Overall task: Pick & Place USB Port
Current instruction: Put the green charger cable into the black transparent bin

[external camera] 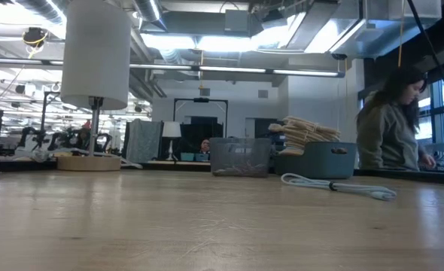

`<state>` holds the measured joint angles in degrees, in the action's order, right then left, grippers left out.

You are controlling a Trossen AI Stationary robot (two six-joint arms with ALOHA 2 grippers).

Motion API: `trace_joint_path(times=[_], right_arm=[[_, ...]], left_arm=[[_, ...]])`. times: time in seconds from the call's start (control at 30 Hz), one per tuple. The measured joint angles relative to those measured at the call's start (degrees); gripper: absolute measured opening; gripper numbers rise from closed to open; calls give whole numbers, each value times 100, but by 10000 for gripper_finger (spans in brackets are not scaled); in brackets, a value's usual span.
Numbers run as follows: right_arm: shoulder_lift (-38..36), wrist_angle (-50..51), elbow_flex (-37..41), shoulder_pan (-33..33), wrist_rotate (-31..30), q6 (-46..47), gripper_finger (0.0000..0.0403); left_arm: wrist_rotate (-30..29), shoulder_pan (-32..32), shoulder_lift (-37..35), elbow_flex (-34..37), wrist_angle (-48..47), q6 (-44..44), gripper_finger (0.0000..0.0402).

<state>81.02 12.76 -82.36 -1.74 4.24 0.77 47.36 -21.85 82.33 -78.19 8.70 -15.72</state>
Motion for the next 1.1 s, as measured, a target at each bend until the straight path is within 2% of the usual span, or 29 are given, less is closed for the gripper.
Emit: trace_joint_path(times=[0.17,0.27,0.33,0.43,0.57,0.67,0.77,0.97,1.1], right_arm=[[-46,488,-18,-42,-142,56,200],[-283,1542,-16,-50,-587,337,258],[-508,2498,-16,-38,-961,701,277],[-786,4014,-16,32,-1404,1487,283],[-1100,5904,-16,249,-2066,2741,268],[-1207,6622,-12,446,-2383,3400,252],[-1268,6606,-12,571,-2613,3488,239],[-1255,5850,-12,590,-2783,3010,222],[-1255,5457,-10,590,-2783,2807,218]], left_arm=[[-20,-6,8,2,-23,1,21],[-19,-38,8,2,-140,45,21],[-25,-102,8,2,-253,47,21],[-69,-258,8,2,-388,47,21],[-140,-435,8,2,-505,44,21],[-216,-538,8,2,-510,43,21],[-649,-664,8,2,-755,64,21],[-2207,-915,164,2,-1698,204,21],[-2666,-989,557,2,-1847,-148,21]])
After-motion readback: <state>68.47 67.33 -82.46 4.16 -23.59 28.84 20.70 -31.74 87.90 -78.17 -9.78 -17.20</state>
